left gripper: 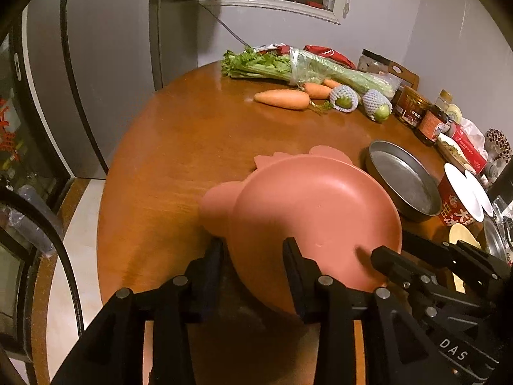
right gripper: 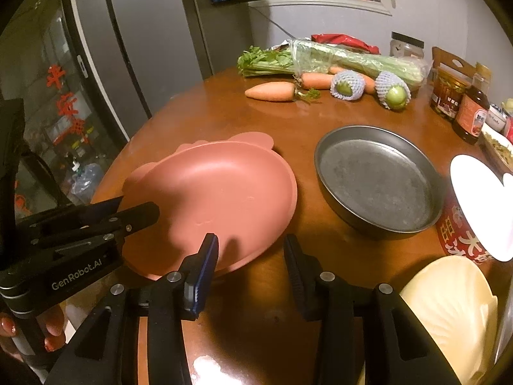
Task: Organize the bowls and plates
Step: 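Lift the pink plate with the left gripper and set it down apart from the dishes, then move the left gripper to the cream shell plate rim and grasp it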
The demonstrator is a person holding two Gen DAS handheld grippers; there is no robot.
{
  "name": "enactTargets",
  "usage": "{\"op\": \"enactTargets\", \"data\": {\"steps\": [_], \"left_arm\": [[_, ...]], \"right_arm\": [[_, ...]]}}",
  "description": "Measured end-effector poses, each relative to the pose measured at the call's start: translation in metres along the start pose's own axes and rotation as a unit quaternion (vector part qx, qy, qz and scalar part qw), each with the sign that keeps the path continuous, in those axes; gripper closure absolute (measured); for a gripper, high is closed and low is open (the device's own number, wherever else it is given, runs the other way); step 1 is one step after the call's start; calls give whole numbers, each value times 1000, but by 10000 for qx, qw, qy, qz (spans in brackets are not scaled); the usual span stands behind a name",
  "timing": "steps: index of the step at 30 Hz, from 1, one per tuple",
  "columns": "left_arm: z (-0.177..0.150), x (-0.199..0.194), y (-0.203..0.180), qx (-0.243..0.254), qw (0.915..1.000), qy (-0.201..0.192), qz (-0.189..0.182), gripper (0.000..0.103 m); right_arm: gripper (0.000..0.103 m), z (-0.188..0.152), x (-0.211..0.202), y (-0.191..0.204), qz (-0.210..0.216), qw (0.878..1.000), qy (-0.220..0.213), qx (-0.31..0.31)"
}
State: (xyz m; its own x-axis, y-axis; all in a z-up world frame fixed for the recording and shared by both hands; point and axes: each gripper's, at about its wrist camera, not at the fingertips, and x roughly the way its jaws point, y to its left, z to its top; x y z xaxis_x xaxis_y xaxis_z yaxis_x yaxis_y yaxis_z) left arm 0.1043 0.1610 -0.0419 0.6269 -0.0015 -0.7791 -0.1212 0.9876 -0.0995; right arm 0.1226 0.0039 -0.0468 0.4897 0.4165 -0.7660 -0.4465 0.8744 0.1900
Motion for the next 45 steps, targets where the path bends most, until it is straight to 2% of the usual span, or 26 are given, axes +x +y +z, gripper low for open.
{"op": "enactTargets", "data": {"steps": [7, 12, 21, 26, 37, 45], "left_arm": [[-1, -12, 1, 12, 9996, -131, 236, 55], [-1, -30, -2, 62, 9991, -326, 264, 51], [-4, -68, -31, 295, 9973, -664, 66, 45], [-8, -82, -56, 479, 9958, -774, -78, 41], [-22, -91, -115, 900, 9922, -741, -441, 40], [-29, -71, -152, 1159, 9898, -464, -681, 40]], "right_arm": [[59, -1, -11, 0, -74, 9999, -83, 35], [58, 0, -25, -4, -111, 9996, -242, 94], [58, -9, -75, -15, -185, 9975, -628, 273], [54, -20, -107, -25, -291, 9952, -843, 410], [54, -61, -174, -56, -776, 9886, -1093, 684], [54, -98, -182, -80, -961, 9859, -856, 1067]]}}
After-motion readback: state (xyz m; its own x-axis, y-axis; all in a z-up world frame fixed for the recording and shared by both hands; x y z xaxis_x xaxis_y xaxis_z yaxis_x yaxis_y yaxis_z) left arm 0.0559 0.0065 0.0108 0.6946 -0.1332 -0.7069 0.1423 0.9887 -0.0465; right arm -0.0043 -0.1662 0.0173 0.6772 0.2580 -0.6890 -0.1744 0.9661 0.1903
